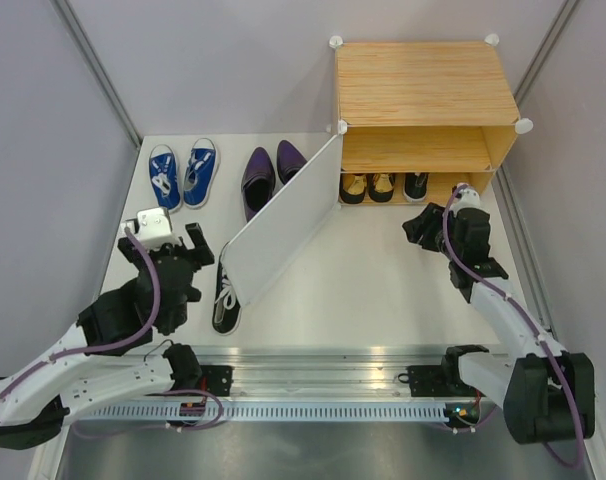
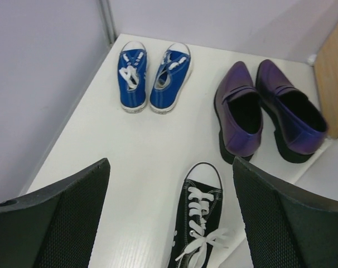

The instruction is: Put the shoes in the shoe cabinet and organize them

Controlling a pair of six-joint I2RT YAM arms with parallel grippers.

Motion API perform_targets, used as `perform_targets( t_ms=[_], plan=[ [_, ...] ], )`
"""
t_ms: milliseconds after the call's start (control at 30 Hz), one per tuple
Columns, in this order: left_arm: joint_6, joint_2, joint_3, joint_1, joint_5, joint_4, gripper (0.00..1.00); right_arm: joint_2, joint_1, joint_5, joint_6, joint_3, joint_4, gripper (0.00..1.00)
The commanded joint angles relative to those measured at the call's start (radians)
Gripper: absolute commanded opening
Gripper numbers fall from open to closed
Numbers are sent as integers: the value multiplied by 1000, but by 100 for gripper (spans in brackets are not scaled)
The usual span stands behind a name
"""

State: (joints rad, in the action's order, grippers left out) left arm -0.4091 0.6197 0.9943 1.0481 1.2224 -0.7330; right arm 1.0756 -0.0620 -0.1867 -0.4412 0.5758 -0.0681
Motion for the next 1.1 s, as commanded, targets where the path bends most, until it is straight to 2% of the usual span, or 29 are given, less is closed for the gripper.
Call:
perform_targets(
  t_ms=[0, 167, 233, 367, 433, 467, 567, 600, 700, 833, 900, 933, 1000, 1067],
  plan=[
    [-96, 72, 35, -37, 86, -92, 93, -75, -2, -54, -8, -43, 24, 60],
    [-138, 175, 63, -172, 51, -147, 95, -112, -2, -72, -16, -79, 22, 60],
    [-143, 202, 67, -229, -20, -141, 95, -112, -2, -77, -14, -82, 22, 61],
    [-93, 328, 93, -238, -119, -131, 96, -123, -2, -86, -17, -86, 17, 61],
    [-73, 350, 116, -229, -239, -120, 96, -131, -2, -89, -19, -90, 16, 61],
    [-41, 338, 115, -224, -359, -108, 96, -138, -1, -89, -17, -94, 13, 62],
    [19, 257, 54, -192, -585, -2, 94, -143, -1, -88, -21, -103, 4, 62],
    [21, 195, 29, -192, -621, 24, 93, -143, -2, -88, -25, -105, -2, 63],
    [1, 111, -51, -192, -633, 44, 95, -134, -1, -95, -33, -108, -10, 63],
    [-7, 129, -52, -192, -698, 12, 97, -128, -2, -128, -40, -109, -27, 63],
    [6, 176, -36, -194, -739, 4, 98, -132, -2, -138, -42, -111, -32, 63],
    [6, 251, -19, -194, -742, -11, 99, -135, -1, -143, -44, -111, -32, 63],
    [-26, 326, 36, -200, -684, -101, 100, -140, -2, -148, -45, -113, -32, 63],
    [-98, 432, 70, -259, -666, -187, 100, -155, -2, -149, -45, -119, -32, 64]
  ],
)
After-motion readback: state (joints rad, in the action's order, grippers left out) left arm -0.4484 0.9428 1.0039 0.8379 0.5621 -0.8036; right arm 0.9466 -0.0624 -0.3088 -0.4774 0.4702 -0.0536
